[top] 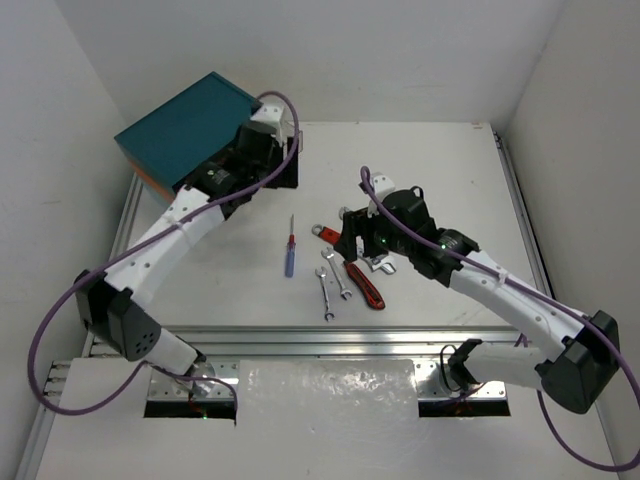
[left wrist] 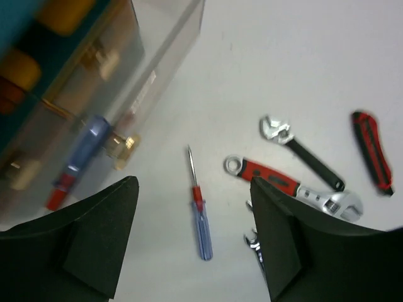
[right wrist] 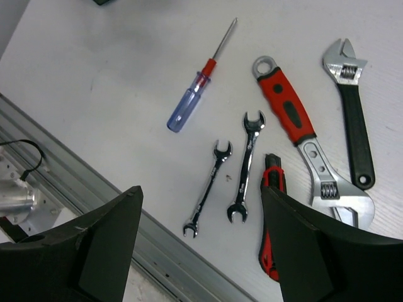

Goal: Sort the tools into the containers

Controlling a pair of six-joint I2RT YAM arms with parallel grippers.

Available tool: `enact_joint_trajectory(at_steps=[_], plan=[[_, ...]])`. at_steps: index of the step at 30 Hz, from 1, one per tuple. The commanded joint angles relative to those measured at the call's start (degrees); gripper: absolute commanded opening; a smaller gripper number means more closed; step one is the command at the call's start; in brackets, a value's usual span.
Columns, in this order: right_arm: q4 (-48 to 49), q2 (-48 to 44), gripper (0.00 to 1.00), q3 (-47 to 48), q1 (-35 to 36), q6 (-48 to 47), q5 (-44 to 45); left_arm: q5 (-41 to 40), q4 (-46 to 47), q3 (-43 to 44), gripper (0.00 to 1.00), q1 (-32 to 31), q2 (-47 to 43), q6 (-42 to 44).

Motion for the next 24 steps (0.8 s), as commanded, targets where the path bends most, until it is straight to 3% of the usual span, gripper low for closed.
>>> enact_joint_trajectory(at_steps=[1, 9, 19, 24], plan=[[-3.7, -2.26, 0.77, 1.7, -0.35, -0.57, 0.49, 6.93, -3.23, -8.82, 0.69, 0.43, 4.73, -8.14], [-4.58, -5.87, 0.81, -1.99, -0.44, -1.45, -0.57, 10.53, 5.81, -21.93, 0.61, 0.08, 10.36, -11.83], [-3.97, -6.22, 0.83, -3.75, -0.44, -2.68, -2.42, 10.1, 12.5, -25.99, 0.51, -2.12, 19.23, -15.09], [-4.05, -6.75, 0.83, -3.92, -0.44, -2.94, -2.33, 8.42, 12.33, -26.25, 0.3, -2.65, 22.32, -15.62]])
